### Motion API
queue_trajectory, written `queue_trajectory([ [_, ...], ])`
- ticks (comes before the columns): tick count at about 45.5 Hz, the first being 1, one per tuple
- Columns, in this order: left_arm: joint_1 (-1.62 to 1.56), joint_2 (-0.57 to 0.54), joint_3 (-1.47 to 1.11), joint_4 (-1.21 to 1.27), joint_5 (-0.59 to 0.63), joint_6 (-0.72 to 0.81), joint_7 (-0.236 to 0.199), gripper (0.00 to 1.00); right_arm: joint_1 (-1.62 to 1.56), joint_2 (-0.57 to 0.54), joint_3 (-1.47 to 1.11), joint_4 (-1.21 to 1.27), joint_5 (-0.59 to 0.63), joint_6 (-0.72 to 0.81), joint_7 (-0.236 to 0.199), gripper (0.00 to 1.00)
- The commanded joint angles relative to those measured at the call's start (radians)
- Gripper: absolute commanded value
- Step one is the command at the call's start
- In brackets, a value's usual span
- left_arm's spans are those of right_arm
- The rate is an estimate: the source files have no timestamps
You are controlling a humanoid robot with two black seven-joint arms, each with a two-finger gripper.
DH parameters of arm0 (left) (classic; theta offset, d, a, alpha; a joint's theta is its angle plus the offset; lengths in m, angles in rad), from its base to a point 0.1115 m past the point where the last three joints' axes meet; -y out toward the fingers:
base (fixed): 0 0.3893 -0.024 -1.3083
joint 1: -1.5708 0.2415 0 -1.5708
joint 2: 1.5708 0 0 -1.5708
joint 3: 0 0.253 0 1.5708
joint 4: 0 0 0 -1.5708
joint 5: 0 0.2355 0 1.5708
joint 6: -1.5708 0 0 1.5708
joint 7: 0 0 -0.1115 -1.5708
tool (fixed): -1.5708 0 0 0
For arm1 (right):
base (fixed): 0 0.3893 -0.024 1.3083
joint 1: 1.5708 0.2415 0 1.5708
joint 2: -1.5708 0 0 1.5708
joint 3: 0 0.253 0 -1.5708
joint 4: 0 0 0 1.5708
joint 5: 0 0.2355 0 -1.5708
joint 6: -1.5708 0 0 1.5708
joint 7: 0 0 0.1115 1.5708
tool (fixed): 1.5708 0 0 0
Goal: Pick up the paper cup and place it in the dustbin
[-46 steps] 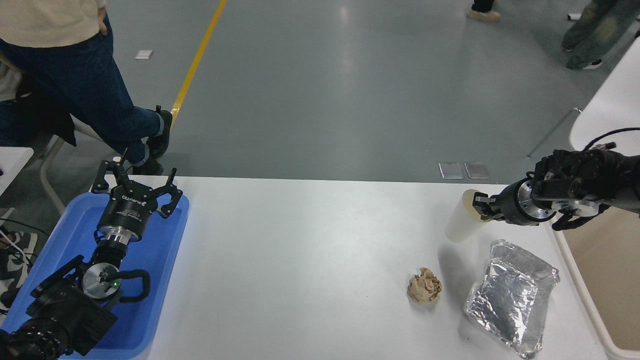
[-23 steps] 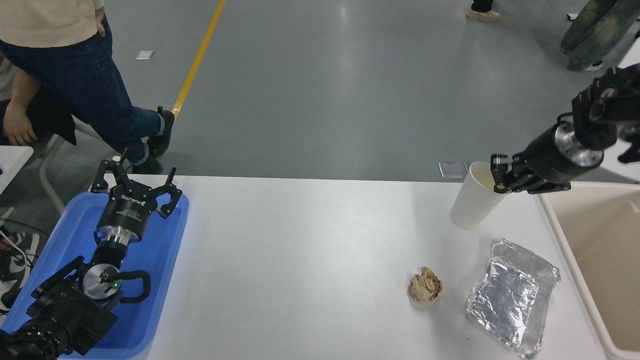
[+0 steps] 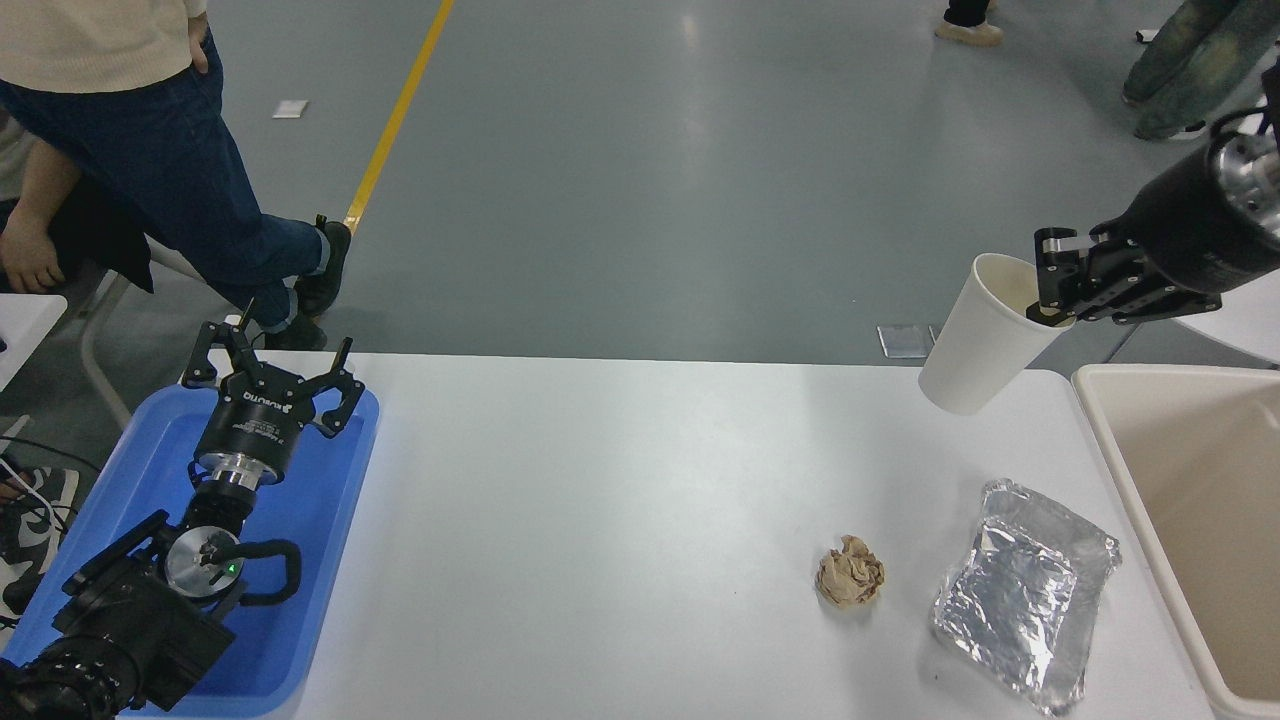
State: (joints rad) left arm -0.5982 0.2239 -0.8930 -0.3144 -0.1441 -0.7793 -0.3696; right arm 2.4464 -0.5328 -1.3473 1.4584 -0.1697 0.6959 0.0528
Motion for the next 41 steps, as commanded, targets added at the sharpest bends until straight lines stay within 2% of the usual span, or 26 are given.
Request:
queue_trajectory([
  [1, 0.0, 0.0, 0.0, 0.0, 0.0, 0.0, 0.0, 1.0, 0.053, -0.033, -0.084, 0.005, -0.008, 0.004, -0.001, 0.0],
  [11, 0.001, 0.002, -0.001, 0.0, 0.0, 0.0, -0.002, 1.0, 0.051, -0.047, -0.292, -0.004, 0.002, -0.067, 0.002, 0.0],
  [16, 0.001, 0.002, -0.001, 0.0, 0.0, 0.0, -0.002, 1.0, 0.051, -0.133, -0.325, -0.024, 0.002, -0.105, 0.002, 0.0],
  [29, 0.003, 0.002, -0.001, 0.0, 0.0, 0.0, -0.002, 1.0, -0.098, -0.345, -0.323, -0.217, -0.042, -0.176, 0.002, 0.0],
  [36, 0.003, 0.003, -0.001, 0.0, 0.0, 0.0, -0.002, 1.0, -0.279, -0.38, -0.274, -0.345, -0.048, -0.239, 0.004, 0.0],
  [41, 0.003, 0.002, -0.001, 0.0, 0.0, 0.0, -0.002, 1.0, -0.501, -0.388, -0.135, -0.457, -0.044, -0.314, 0.004, 0.0],
])
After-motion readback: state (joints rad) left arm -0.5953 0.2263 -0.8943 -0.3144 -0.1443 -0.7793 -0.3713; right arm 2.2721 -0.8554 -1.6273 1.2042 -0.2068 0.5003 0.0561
